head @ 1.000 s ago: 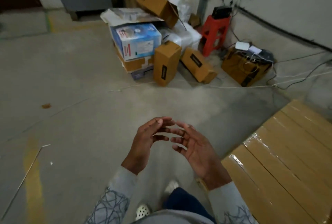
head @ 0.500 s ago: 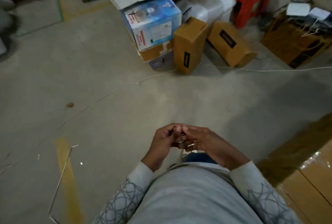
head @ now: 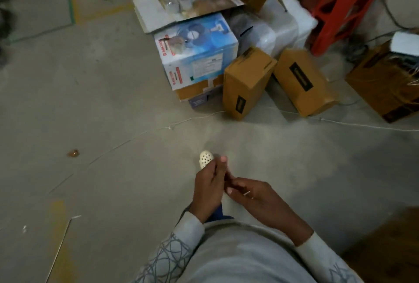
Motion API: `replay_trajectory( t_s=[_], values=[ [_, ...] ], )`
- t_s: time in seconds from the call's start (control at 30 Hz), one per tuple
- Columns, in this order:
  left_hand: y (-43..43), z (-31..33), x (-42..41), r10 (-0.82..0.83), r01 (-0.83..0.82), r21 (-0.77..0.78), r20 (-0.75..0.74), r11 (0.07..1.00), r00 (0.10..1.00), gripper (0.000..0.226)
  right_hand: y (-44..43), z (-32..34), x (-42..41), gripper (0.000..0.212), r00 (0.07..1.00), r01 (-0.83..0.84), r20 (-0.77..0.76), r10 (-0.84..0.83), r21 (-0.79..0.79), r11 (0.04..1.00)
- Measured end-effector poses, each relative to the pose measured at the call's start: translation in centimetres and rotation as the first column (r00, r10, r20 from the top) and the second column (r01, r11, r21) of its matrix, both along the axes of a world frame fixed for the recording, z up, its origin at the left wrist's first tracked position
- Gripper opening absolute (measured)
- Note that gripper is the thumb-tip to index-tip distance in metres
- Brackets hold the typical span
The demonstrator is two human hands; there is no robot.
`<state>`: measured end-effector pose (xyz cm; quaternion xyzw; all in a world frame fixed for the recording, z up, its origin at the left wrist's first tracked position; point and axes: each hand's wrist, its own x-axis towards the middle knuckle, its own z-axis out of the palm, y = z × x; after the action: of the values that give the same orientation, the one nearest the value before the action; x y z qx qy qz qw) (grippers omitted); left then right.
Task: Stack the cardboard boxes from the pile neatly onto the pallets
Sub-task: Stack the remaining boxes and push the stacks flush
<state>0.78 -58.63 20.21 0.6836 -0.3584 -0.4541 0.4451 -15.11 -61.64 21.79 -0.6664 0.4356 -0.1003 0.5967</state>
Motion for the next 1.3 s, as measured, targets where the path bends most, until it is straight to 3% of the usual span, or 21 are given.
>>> replay_trajectory(
  t_s=[0.07, 0.13, 0.23, 0.27, 0.33, 0.4, 0.43, 0.5, 0.57, 0.67, 0.73, 0.77, 0.97, 1.1, 1.2, 1.3],
  values=[
    [-5.3, -1.2, 2.4, -0.259, 0.276, -0.004, 0.338, 0.961, 0.905, 0.051, -4.9, -1.7, 0.1, 0.023, 0.981, -0.046, -0.19, -0.031, -0.387, 0.921],
    [-11.3, -2.0, 4.8, -0.331, 0.437, 0.007, 0.664, 0.899, 0.671, 0.052, -10.3, -2.6, 0.2, 0.028, 0.95, -0.088, -0.287, -0.126, -0.628, 0.773],
    [-20.6, -2.1, 7.8, -0.213, 0.53, -0.004, 0.913, 0.848, 0.348, 0.047, -18.1, -1.5, 1.1, 0.034, 0.895, -0.096, -0.348, -0.279, -0.761, 0.641],
    [-23.4, -1.7, 8.5, -0.184, 0.563, -0.003, 0.944, 0.827, 0.275, 0.041, -20.3, -0.8, 1.5, 0.034, 0.886, -0.087, -0.345, -0.31, -0.78, 0.619],
    [-28.4, -1.0, 9.7, -0.185, 0.634, 0.005, 0.958, 0.773, 0.217, 0.033, -24.3, 0.4, 2.6, 0.034, 0.877, -0.048, -0.333, -0.345, -0.777, 0.628],
    [-32.1, -0.7, 10.5, -0.27, 0.698, 0.028, 0.933, 0.716, 0.24, 0.033, -27.5, 1.1, 3.4, 0.034, 0.887, 0.057, -0.277, -0.37, -0.729, 0.682],
    [-33.6, -0.5, 10.8, -0.347, 0.717, 0.029, 0.888, 0.696, 0.301, 0.034, -28.8, 1.2, 3.6, 0.034, 0.896, 0.13, -0.226, -0.382, -0.688, 0.714],
    [-36.3, -0.3, 11.1, -0.545, 0.711, 0.045, 0.677, 0.701, 0.494, 0.029, -31.2, 0.8, 3.9, 0.034, 0.911, 0.232, -0.141, -0.388, -0.603, 0.763],
    [-38.8, -0.5, 10.7, -0.636, 0.668, 0.06, 0.378, 0.742, 0.673, 0.019, -33.9, -0.1, 3.7, 0.033, 0.915, 0.254, -0.129, -0.382, -0.551, 0.795],
    [-42.8, -0.9, 9.1, -0.48, 0.49, 0.137, -0.098, 0.861, 0.872, 0.014, -38.4, -1.5, 3.6, 0.033, 0.93, 0.251, -0.136, -0.341, -0.444, 0.86],
    [-45.9, -1.3, 8.2, -0.286, 0.364, 0.235, -0.307, 0.901, 0.908, 0.019, -42.3, -2.3, 3.7, 0.034, 0.941, 0.252, -0.122, -0.315, -0.366, 0.896],
    [-47.6, -1.5, 8.0, -0.216, 0.316, 0.272, -0.34, 0.909, 0.915, 0.02, -44.5, -2.7, 3.7, 0.033, 0.948, 0.244, -0.118, -0.296, -0.326, 0.913],
    [-58.1, -4.1, 7.5, 0.087, 0.048, 0.433, -0.285, 0.9, 0.955, 0.015, -58.9, -5.1, 2.9, 0.025, 0.979, 0.163, -0.099, -0.178, -0.146, 0.976],
    [-65.6, -6.6, 7.7, 0.322, -0.144, 0.512, -0.279, 0.847, 0.905, 0.014, -68.3, -8.4, 4.1, 0.022, 0.986, 0.104, -0.125, -0.107, -0.032, 0.994],
    [-70.3, -11.4, 8.4, 0.467, -0.289, 0.559, -0.205, 0.777, 0.86, 0.016, -75.8, -13.3, 6.8, 0.022, 0.977, 0.026, -0.209, -0.033, -0.033, 0.999],
    [-73.3, -18.6, 8.7, 0.368, -0.325, 0.525, 0.024, 0.787, 0.93, 0.022, -82.7, -20.3, 9.9, 0.023, 0.956, -0.051, -0.292, 0.016, -0.114, 0.992]
  ],
)
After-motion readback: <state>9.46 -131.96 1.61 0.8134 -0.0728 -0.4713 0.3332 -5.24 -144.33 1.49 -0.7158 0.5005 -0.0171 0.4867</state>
